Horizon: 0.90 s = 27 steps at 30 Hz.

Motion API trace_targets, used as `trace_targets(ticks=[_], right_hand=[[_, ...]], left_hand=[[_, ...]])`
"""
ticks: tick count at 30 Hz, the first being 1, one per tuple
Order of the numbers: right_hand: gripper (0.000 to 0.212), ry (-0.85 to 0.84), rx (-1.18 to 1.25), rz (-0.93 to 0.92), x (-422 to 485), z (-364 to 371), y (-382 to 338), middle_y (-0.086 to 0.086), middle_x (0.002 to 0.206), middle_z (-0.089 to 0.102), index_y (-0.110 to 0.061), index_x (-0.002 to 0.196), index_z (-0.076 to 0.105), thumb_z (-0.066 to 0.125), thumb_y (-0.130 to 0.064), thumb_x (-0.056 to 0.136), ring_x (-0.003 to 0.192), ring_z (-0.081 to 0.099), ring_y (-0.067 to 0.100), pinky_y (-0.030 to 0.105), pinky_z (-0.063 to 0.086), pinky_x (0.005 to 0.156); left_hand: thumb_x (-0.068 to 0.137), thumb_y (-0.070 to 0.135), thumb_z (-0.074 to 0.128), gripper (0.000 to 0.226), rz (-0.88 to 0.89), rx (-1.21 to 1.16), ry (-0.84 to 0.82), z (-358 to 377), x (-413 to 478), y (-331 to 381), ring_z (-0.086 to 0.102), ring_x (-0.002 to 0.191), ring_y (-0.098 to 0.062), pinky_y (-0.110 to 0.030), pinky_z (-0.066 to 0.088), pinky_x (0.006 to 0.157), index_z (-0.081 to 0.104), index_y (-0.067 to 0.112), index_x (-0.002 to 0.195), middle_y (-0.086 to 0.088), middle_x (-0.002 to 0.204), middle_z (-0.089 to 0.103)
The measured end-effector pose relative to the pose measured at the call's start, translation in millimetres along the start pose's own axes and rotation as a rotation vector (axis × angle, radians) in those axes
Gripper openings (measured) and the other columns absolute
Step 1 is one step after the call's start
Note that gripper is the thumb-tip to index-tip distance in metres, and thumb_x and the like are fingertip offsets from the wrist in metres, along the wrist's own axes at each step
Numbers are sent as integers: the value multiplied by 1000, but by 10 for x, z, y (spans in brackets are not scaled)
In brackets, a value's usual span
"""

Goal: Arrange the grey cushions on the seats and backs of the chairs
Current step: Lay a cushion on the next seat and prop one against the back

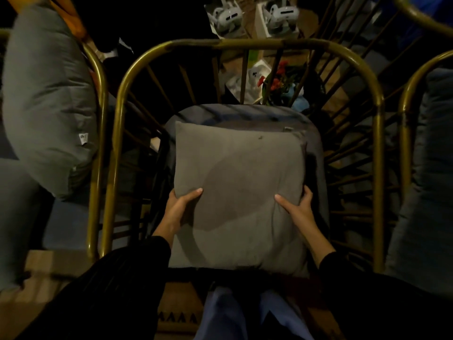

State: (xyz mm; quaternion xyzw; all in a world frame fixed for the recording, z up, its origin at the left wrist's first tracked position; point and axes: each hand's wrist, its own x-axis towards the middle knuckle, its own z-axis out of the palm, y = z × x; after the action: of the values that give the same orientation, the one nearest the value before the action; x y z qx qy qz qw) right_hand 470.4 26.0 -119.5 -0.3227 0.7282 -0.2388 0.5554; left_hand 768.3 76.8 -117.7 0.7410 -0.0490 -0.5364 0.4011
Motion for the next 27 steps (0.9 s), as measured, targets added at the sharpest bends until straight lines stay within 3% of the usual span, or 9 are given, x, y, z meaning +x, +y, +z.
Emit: trace_targets(ticks=[5, 10, 13, 17, 20, 23, 27], right_hand=[[96, 30, 94, -178, 42, -61, -582, 10, 146, 43, -21, 149, 20, 81, -20, 75, 129, 47, 24, 30, 40, 99], [99, 34, 166, -382, 163, -150, -1429, 4, 147, 40, -26, 150, 17, 81, -14, 74, 128, 43, 15, 33, 41, 102], [102, 15, 210, -435, 404, -121, -1834, 5, 148, 41, -26, 150, 17, 81, -7, 72, 130, 44, 18, 35, 40, 105], [107, -31, 194, -376, 821, -14, -2086, 7, 151, 37, -28, 152, 9, 76, 3, 73, 135, 38, 23, 36, 37, 104], [107, -35, 143, -303, 1093, 125, -2032, 11, 153, 32, -29, 153, 3, 66, 12, 76, 139, 33, 30, 42, 37, 107], [99, -32, 166, -238, 1251, 250, -1907, 12, 155, 30, -30, 153, 1, 61, 8, 84, 139, 35, 32, 39, 39, 106], [97, -21, 204, -236, 1280, 242, -1957, 10, 151, 36, -30, 153, 10, 64, 6, 81, 135, 39, 31, 41, 41, 105]], left_hand=[[75, 19, 80, 74, 152, -33, -4, 178, -55, 452, 60, 104, -23, -36, 50, 82, 43, 15, 138, -3, 119, 61], [76, 14, 78, 75, 320, -72, -77, 396, -54, 1218, 57, 103, -12, -31, 48, 87, 38, 21, 139, 11, 112, 58], [73, 13, 80, 82, 353, -62, -126, 517, 142, 1677, 54, 116, -21, -42, 46, 101, 35, 22, 141, 5, 122, 55], [73, 1, 76, 91, 365, -14, -186, 710, 507, 2060, 46, 121, -20, -39, 43, 97, 28, 25, 146, 6, 131, 47], [78, -12, 65, 94, 292, 32, -259, 799, 789, 2055, 38, 123, -24, -46, 44, 97, 18, 31, 148, 3, 136, 37], [82, -2, 68, 93, 249, 52, -271, 814, 1018, 1891, 39, 126, -25, -57, 42, 100, 13, 36, 147, 7, 137, 35], [82, 22, 73, 81, 244, -34, -238, 853, 1037, 1982, 46, 124, -22, -56, 43, 98, 21, 35, 144, 8, 137, 44]])
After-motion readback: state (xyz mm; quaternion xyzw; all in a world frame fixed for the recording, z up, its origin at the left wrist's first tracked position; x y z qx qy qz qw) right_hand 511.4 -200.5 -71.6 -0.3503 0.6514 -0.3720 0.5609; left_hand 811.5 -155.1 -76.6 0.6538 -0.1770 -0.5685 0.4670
